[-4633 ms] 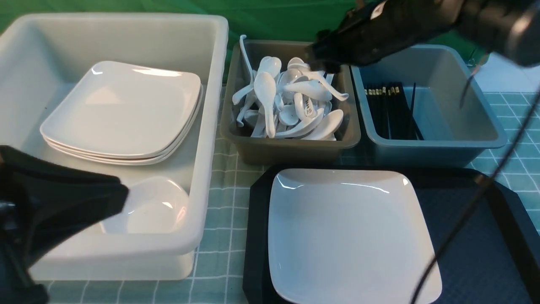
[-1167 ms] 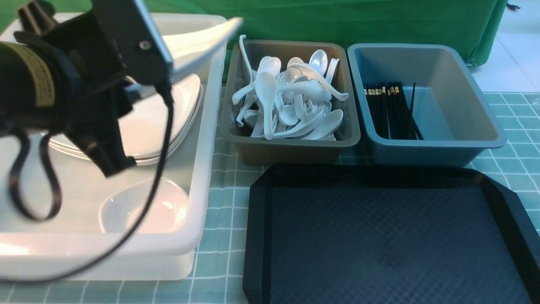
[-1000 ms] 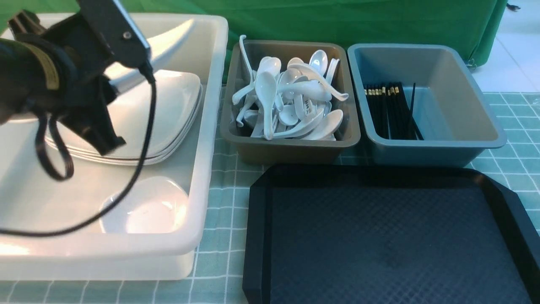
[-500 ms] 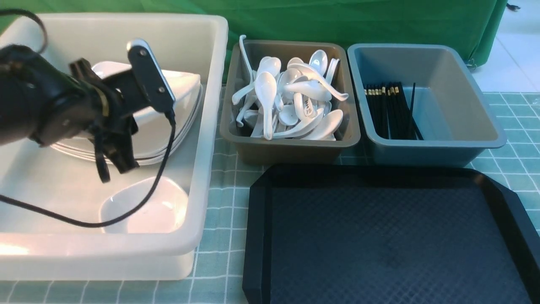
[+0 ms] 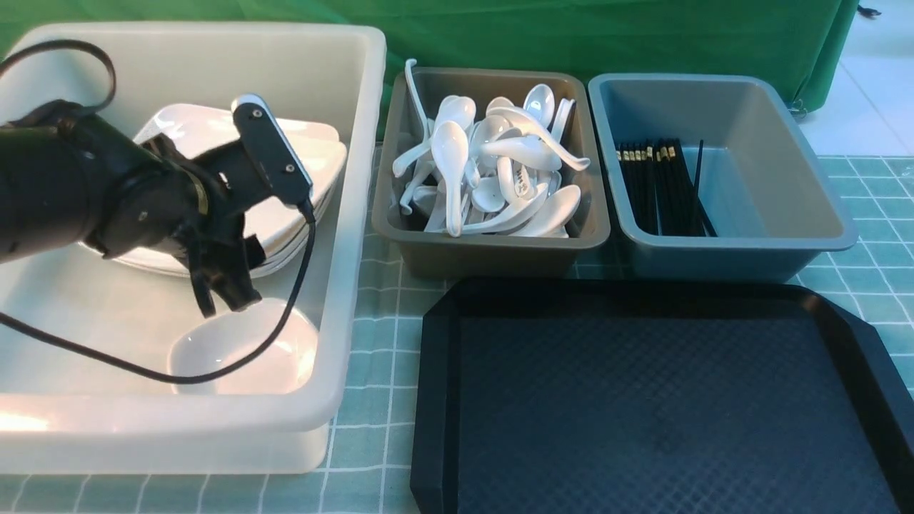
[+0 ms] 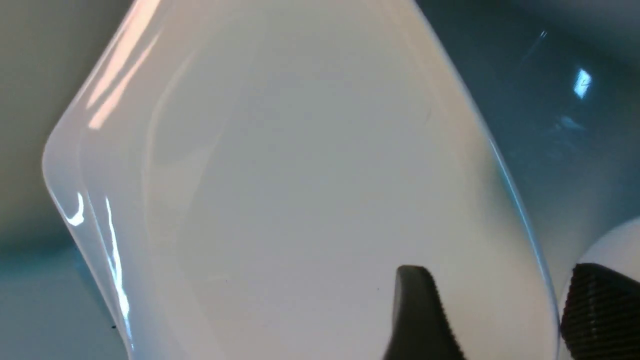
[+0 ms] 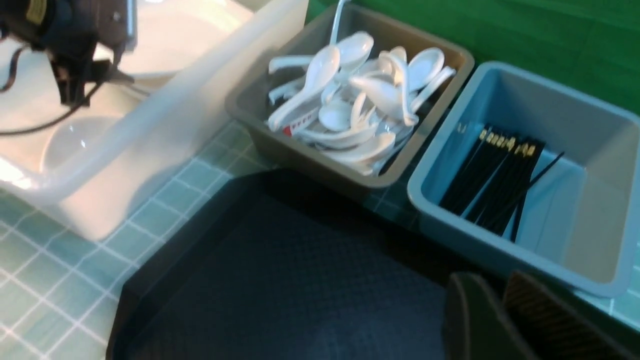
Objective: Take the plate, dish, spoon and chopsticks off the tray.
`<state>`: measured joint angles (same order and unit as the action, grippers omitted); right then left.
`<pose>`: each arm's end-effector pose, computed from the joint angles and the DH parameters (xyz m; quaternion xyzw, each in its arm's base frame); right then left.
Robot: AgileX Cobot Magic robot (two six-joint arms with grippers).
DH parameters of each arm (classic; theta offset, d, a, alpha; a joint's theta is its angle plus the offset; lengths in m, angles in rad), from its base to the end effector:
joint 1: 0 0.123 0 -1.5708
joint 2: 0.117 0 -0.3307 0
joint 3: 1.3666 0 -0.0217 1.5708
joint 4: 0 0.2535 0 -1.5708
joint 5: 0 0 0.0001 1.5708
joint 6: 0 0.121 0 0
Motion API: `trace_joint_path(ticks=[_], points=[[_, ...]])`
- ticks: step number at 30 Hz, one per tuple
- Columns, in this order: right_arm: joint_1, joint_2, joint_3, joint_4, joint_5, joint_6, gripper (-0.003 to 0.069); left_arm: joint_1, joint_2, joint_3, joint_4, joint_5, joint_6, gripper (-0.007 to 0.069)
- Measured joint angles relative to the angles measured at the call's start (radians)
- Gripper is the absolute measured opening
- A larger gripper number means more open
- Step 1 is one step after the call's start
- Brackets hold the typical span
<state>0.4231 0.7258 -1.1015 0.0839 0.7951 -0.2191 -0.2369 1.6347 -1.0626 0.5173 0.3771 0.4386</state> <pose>0.0985 0.0523 0.4632 -0.2506 0.7740 0.1003 0.5727 0.3700 -0.0666 0.2626 0.4800 0.7924 0.2038 0.3166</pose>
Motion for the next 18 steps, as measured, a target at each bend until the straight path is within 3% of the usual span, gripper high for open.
trace_joint_path(ticks=[2,5,9,12,15,17,18], points=[[0.0,0.0,0.0,0.002,0.031,-0.001,0.0142,0.0,-0.027,0.0,-0.053,0.004,0.0,0.0491],[0.0,0.0,0.0,0.003,0.044,-0.001,0.0142,-0.003,-0.088,0.0,-0.154,0.019,0.0,0.0566],[0.0,0.0,0.0,0.003,0.046,-0.001,0.0142,-0.041,-0.222,0.0,-0.341,0.061,-0.005,0.0589],[0.0,0.0,0.0,0.003,0.059,-0.001,0.0142,-0.102,-0.388,0.001,-0.481,0.061,-0.027,0.0521],[0.0,0.0,0.0,0.003,0.082,0.0,0.0143,-0.171,-0.625,0.031,-0.602,0.039,-0.053,0.0314],[0.0,0.0,0.0,0.003,0.097,0.0,0.0143,-0.187,-0.769,0.094,-0.682,0.03,-0.055,0.0131],[0.0,0.0,0.0,0.003,0.105,0.0,0.0143,-0.19,-0.806,0.116,-0.701,0.028,-0.052,0.0097]])
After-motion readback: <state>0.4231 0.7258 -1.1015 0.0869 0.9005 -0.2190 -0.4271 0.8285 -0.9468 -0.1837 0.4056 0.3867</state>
